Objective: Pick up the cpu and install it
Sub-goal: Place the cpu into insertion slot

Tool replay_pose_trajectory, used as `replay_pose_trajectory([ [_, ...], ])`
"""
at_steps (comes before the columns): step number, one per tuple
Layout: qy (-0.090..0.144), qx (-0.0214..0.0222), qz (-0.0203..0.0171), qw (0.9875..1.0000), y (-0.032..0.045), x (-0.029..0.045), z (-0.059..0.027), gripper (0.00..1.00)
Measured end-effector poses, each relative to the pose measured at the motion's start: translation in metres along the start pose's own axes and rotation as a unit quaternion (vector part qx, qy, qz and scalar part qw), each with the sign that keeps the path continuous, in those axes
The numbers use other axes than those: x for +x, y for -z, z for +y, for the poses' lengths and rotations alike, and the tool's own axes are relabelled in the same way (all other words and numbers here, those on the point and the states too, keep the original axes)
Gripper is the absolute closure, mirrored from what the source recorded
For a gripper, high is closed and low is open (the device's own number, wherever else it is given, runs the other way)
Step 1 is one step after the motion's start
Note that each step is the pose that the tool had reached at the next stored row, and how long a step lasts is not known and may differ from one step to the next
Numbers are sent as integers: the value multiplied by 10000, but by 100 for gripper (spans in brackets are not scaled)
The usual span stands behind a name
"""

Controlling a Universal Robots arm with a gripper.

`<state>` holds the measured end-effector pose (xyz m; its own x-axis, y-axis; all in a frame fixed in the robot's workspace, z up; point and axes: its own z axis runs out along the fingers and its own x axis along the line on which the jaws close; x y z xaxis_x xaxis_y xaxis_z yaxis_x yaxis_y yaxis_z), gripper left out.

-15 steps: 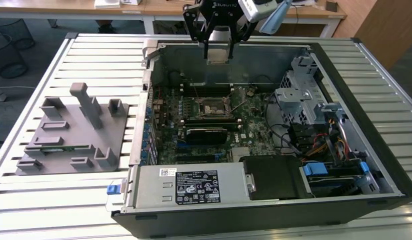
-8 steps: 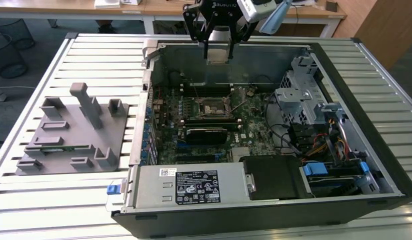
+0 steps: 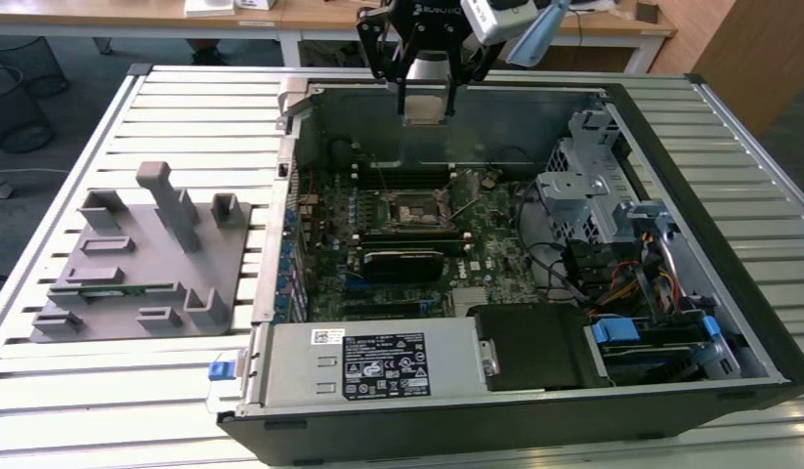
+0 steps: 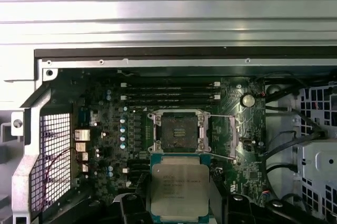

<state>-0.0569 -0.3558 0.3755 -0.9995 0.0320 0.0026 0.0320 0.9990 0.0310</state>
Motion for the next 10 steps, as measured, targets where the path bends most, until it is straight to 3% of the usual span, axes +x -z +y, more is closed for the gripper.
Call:
replay_pose_trajectory([
  [10, -265, 0, -8, 9996, -2, 0, 0, 47],
])
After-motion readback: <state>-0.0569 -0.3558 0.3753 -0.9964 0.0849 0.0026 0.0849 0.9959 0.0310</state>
